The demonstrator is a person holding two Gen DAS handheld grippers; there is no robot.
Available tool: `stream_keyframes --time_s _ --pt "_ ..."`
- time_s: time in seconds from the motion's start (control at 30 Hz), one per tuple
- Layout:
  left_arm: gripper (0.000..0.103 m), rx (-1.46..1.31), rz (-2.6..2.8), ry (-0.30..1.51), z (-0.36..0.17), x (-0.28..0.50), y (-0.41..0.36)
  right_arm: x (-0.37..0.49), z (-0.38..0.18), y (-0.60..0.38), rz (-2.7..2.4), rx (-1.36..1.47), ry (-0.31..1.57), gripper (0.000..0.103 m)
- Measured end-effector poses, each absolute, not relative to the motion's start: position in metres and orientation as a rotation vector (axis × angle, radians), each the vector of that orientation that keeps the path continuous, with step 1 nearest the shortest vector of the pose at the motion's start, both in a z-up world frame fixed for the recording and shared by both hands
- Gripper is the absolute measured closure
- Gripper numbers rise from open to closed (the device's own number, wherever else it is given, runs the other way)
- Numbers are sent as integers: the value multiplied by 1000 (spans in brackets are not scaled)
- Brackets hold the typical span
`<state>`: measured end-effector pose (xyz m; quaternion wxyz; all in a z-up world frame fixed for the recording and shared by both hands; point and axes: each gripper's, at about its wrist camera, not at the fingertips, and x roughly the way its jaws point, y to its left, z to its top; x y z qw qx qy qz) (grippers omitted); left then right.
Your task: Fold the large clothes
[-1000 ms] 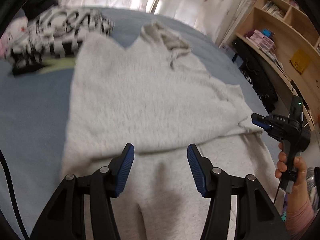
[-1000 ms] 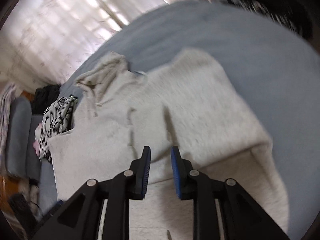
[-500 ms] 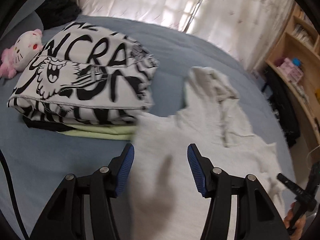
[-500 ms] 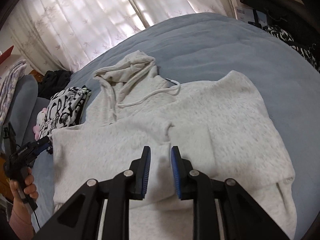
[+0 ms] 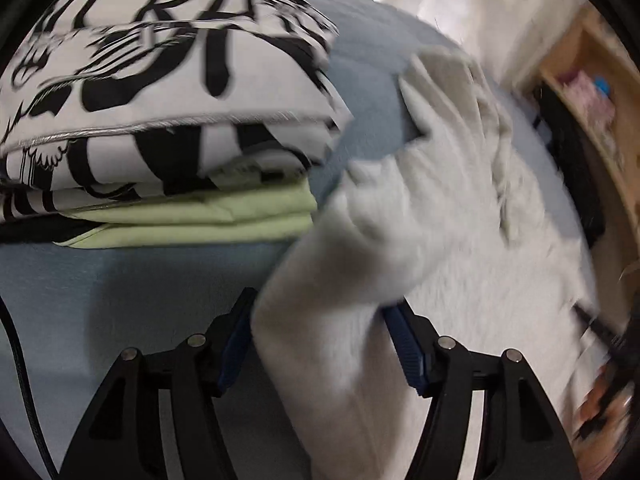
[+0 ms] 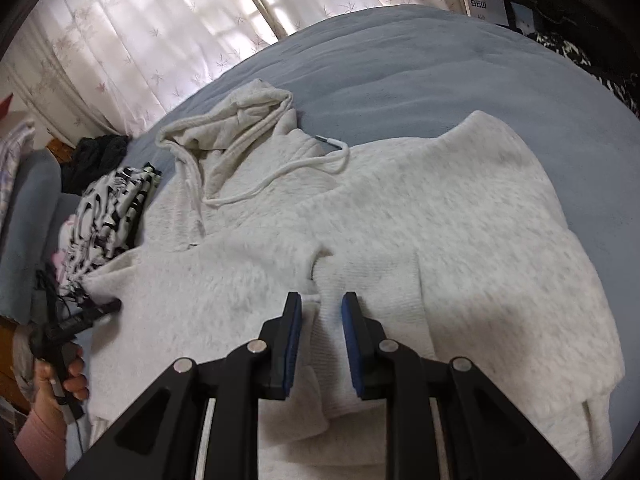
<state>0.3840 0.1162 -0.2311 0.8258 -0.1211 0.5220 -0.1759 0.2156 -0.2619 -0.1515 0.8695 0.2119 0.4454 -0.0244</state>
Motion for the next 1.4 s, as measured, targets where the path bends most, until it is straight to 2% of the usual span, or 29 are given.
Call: stream_keyframes --time_s 0.03,0.07,0.13,0.3,0.4,0.43,0.5,0.57,0.8,0.9,1.0,1.17,1.23,1.27,1.4 --pt "62 -297 -369 1069 -228 385 121 218 -153 -261 -54 435 937 82" --pt "88 -324 -376 1044 -225 385 124 219 -154 -260 -55 434 939 82" --pt "92 -362 -350 1014 -214 383 125 219 -155 -259 -55 437 942 81" --pt "93 -254 -268 862 -184 360 118 219 -156 -253 -65 394 923 80" --pt "91 -235 -188 996 -221 377 119 221 -168 -251 -83 376 928 78" --pt "85 -238 -167 1017 -232 380 119 221 -169 -250 -85 363 926 77" --pt "83 -209 -143 993 -233 376 114 222 -166 -247 -89 341 931 77" --pt "79 -140 -110 966 -221 370 106 220 -159 -249 -81 343 943 77" --pt "78 -19 -66 814 -152 323 90 199 -126 -255 -46 363 874 77" --pt "78 -63 -142 817 -136 312 65 205 -121 -235 19 358 864 77" --pt "76 -141 -149 883 -151 316 42 220 -124 -201 79 322 871 77" --pt "76 -70 -49 977 -216 337 27 243 -154 -179 51 215 926 77" --pt "76 -85 -83 964 -229 336 32 246 -168 -200 8 208 944 83" --pt "76 -85 -95 947 -228 335 34 244 -171 -213 13 225 938 102" --pt "76 -72 -105 953 -229 336 32 234 -165 -245 47 270 940 103"
